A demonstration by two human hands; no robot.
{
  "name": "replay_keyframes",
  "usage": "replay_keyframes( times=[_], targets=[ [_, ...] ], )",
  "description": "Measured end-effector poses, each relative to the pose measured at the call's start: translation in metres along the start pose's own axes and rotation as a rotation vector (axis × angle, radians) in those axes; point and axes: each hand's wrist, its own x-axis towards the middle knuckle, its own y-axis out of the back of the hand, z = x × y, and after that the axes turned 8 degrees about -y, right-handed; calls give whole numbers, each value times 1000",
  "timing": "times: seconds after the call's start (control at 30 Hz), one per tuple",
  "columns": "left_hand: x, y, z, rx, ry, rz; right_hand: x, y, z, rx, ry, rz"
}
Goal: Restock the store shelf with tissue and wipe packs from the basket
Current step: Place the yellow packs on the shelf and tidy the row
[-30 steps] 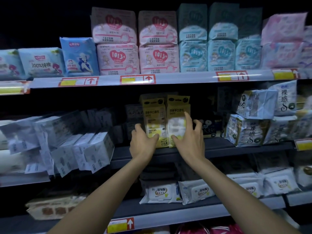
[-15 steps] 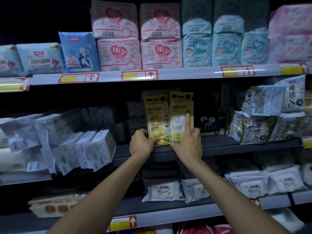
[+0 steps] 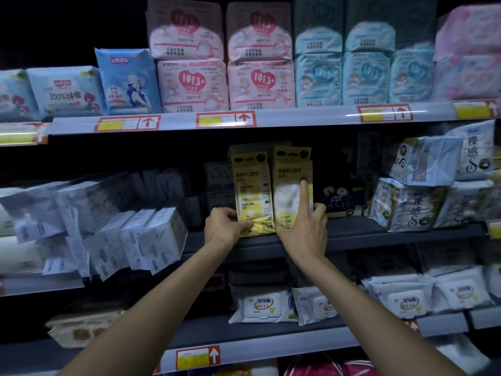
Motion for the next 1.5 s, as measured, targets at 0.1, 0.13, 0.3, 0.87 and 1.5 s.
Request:
replay_keyframes(
  times=[0.1,0.13,0.3,0.87,1.5],
  targets=[
    [-5,-2,3,-14,26,-11,-1,1,0,160,-24,17],
    [-8,-2,4,13,24,10,-2,4,3,259,-35,17],
    [-32,5,21,128,-250,304,-15,34,19,863,-102,-87],
    [-50,-38,69,-627,-41,-326,-7,89,30,938,-311,-371],
    [-20,-50,76,282,-254,160,32,23,34,524,-100,-189]
  ],
)
